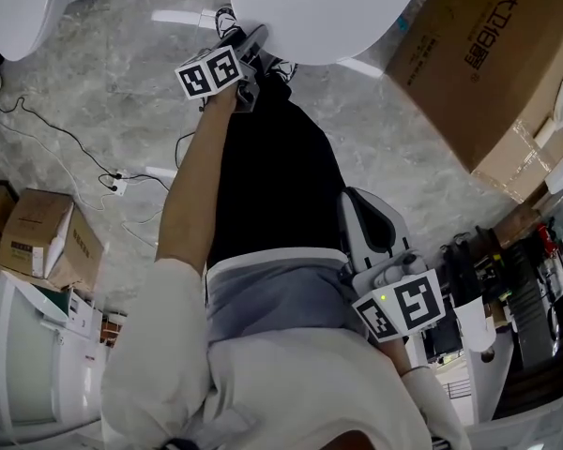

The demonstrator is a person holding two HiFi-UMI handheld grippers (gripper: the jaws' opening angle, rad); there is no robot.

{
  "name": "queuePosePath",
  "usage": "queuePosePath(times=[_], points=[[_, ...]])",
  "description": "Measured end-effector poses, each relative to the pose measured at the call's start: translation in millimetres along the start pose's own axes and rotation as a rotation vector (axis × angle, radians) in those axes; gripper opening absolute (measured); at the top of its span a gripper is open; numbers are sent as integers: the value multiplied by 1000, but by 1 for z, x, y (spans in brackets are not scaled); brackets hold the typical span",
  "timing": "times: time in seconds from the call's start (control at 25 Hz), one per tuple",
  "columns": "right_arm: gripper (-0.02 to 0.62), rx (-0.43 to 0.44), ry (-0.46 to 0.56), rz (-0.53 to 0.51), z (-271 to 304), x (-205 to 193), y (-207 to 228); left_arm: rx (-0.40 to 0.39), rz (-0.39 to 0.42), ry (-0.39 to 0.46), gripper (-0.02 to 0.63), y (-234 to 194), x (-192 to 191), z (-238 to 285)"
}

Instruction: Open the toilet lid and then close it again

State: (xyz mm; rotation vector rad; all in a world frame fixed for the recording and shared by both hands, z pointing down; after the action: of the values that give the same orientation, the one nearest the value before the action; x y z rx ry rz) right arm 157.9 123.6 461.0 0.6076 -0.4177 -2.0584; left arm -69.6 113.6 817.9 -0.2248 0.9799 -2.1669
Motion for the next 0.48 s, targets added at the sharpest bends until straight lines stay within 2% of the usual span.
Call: queuePosePath(times=[0.24,0.4,0.48], points=[[11,-4,-4,21,6,-1,-2,3,-5,7,207,-2,2,4],[11,-2,-8,30,9,-4,-4,-35,-36,14,221,-2,2,7],[11,-2,-8,33,11,-5,-4,-27,-22,5,221,-2,3,7]])
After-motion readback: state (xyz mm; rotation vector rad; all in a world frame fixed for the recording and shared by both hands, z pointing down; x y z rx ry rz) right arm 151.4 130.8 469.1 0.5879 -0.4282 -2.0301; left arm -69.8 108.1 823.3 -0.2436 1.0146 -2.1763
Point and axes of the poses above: the fingertips, and each gripper's own axes: z forward along the fingers, y to its right, x out of its top, the point moved 6 cm from there along -z, backward along the fingers, and after that the axes turned 10 degrees about -y, right-handed, at the moved point
